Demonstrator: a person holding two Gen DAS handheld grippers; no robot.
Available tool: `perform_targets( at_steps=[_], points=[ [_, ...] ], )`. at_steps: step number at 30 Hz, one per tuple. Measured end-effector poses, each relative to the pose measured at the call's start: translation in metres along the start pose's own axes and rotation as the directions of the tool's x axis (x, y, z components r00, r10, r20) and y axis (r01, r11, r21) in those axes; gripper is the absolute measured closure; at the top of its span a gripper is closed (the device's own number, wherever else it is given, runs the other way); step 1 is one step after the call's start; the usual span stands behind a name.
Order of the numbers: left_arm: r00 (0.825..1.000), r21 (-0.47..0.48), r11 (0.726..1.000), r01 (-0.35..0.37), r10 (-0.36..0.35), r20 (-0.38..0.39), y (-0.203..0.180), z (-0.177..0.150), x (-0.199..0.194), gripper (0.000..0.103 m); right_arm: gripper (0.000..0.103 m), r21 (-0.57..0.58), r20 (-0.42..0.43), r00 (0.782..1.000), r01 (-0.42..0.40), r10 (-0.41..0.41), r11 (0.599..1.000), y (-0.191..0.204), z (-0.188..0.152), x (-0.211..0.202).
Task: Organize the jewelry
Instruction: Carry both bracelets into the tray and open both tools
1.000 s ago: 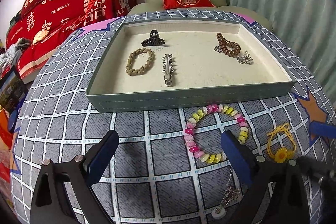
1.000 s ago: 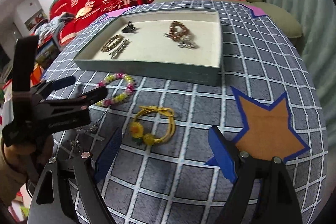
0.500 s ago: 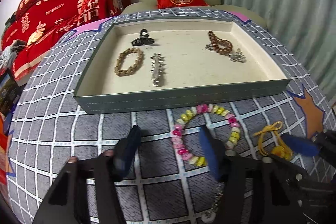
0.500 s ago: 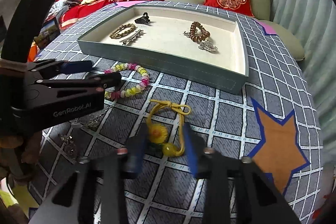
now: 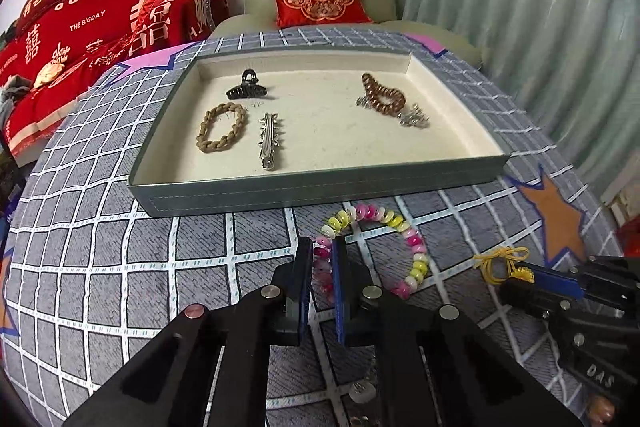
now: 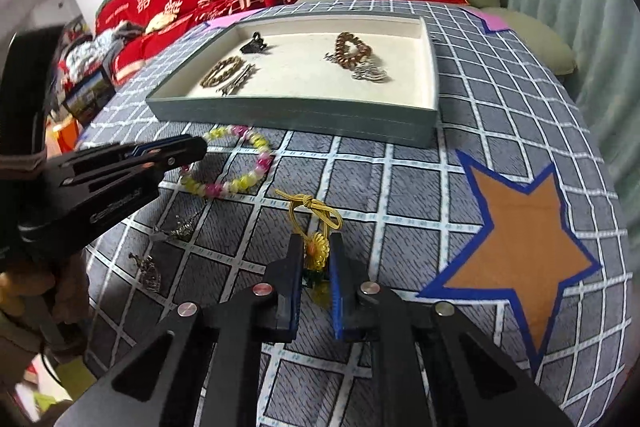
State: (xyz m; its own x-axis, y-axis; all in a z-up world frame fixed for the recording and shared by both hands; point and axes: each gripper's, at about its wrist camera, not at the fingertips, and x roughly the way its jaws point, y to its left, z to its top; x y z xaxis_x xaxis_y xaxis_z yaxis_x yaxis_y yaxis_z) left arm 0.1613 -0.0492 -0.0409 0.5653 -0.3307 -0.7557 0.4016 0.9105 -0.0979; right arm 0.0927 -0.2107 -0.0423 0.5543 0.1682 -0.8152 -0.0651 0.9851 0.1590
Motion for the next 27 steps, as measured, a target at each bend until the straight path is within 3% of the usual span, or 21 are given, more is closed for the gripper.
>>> perform_targets(
  at_steps=[12, 27],
  points=[
    [0.998, -0.056, 0.998, 0.022, -0.018, 0.063, 0.018, 0.003, -0.036, 0.084, 0.09, 0.099, 0.051, 0.997, -0.07, 0.065, 0.993, -0.017, 0.009, -0.029],
    [0.989, -0.05, 0.999, 0.01, -0.003, 0.147, 0.03, 0.027, -0.067, 0.084, 0.09, 0.102, 0.13, 0.987, -0.111, 0.097, 0.989, -0.02, 0.048, -0.059]
  ],
)
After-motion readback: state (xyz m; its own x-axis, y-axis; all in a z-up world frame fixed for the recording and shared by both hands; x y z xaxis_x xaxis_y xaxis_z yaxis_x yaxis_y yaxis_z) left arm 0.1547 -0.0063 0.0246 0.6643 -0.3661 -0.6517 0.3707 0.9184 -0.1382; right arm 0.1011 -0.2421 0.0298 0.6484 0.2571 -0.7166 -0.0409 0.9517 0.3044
